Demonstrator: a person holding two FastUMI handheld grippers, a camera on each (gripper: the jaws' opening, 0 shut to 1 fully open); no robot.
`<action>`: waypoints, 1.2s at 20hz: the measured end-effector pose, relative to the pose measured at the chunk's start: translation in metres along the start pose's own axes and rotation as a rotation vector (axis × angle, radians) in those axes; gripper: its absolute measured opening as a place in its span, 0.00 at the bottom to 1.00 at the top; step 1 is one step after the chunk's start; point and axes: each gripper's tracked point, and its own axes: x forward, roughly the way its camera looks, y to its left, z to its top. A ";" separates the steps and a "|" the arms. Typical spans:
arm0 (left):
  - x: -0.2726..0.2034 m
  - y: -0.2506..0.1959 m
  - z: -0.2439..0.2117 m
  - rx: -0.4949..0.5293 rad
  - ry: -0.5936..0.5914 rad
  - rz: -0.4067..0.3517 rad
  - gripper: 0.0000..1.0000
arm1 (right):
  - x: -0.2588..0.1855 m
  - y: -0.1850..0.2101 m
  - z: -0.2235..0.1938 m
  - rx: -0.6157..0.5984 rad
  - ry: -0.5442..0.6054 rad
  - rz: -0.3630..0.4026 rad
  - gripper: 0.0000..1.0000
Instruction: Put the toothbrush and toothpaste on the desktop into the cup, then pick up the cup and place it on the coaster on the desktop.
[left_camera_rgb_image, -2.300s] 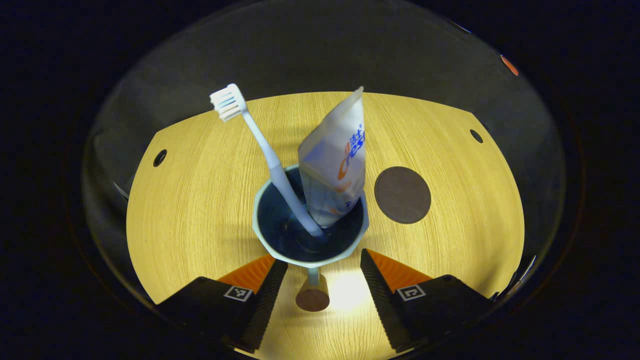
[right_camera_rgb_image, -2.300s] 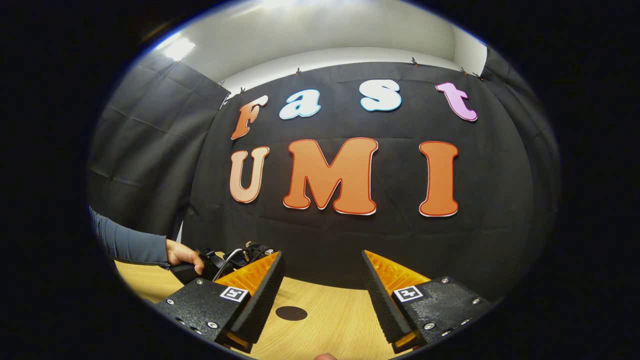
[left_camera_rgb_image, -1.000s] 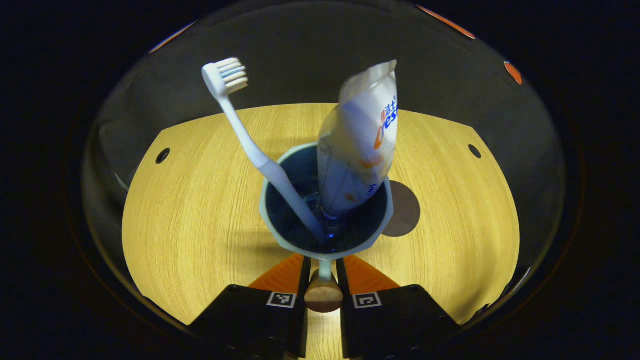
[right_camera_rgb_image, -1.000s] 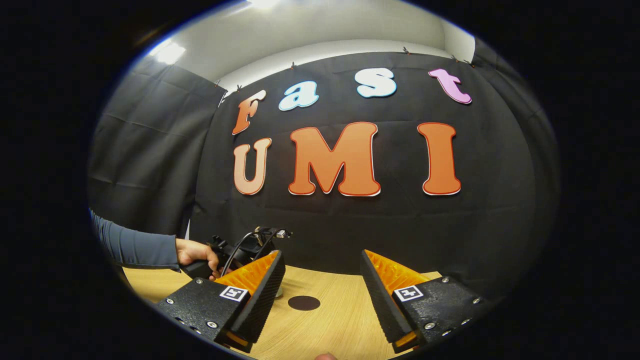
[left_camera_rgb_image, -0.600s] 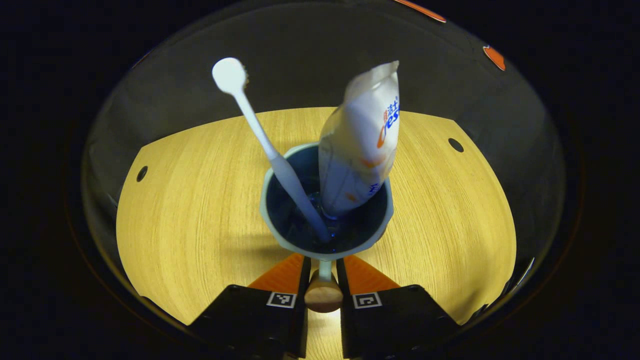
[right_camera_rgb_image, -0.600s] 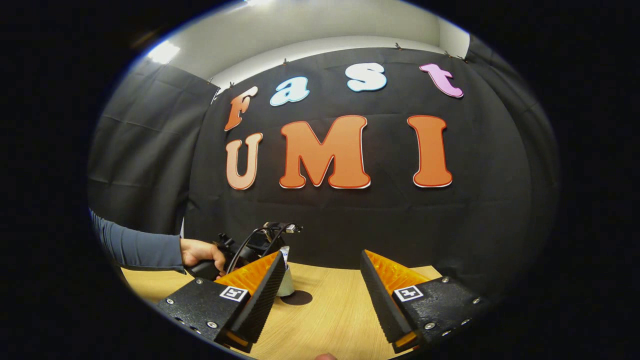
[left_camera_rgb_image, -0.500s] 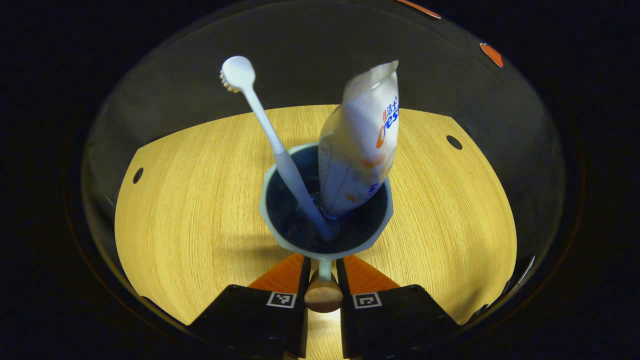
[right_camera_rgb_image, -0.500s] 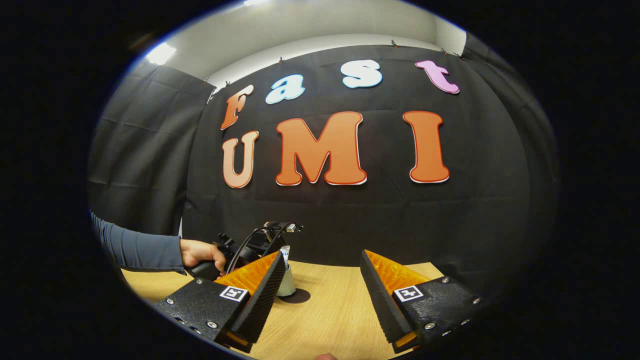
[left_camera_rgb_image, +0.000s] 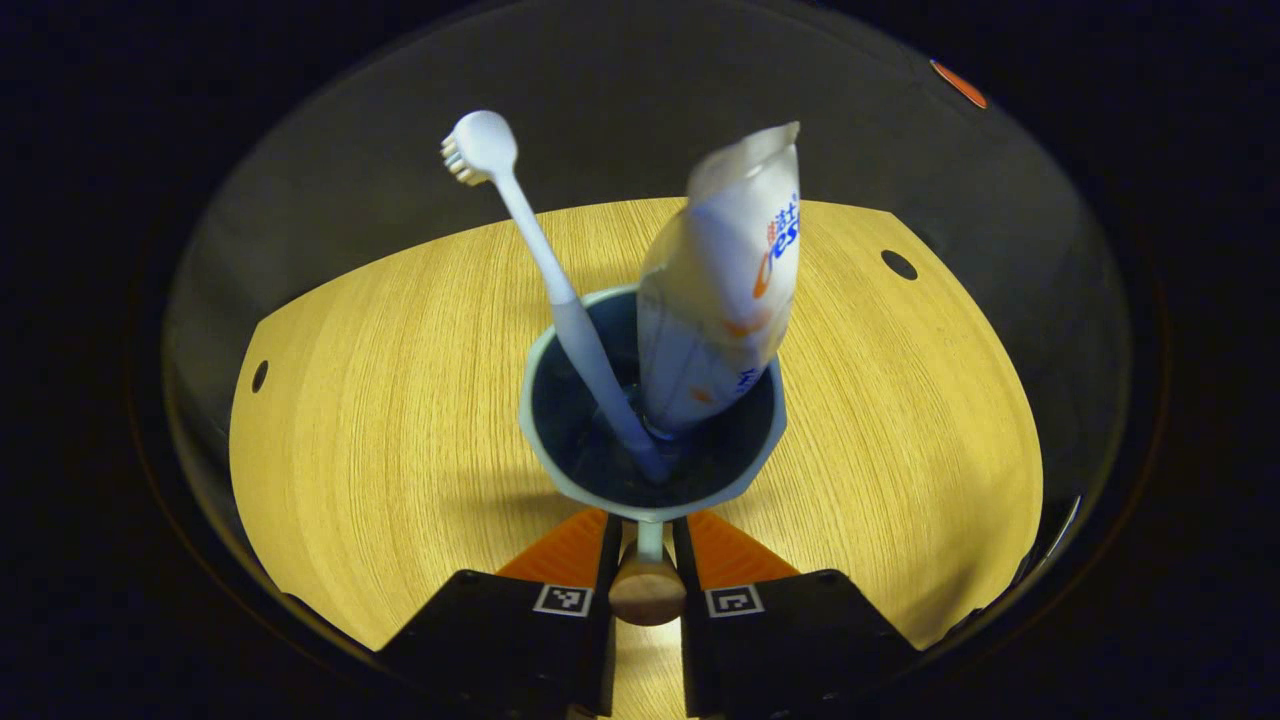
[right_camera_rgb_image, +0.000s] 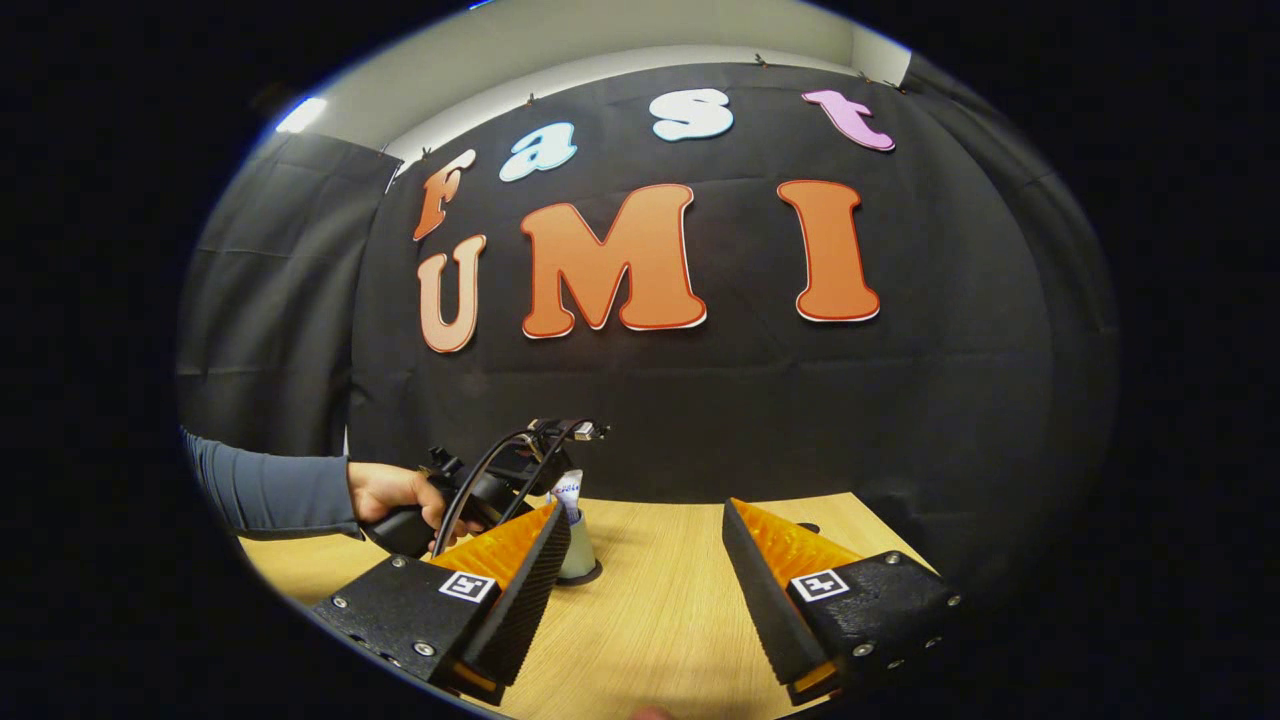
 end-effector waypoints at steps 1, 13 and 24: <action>0.002 0.002 0.000 0.002 0.006 -0.004 0.27 | 0.000 0.001 -0.001 0.002 0.004 -0.001 0.92; -0.048 -0.006 -0.020 0.012 -0.176 -0.153 0.80 | 0.004 0.007 0.013 0.013 -0.016 -0.034 0.92; -0.161 0.069 -0.048 0.031 -0.558 0.037 0.98 | 0.003 0.048 0.047 -0.057 -0.093 -0.015 0.92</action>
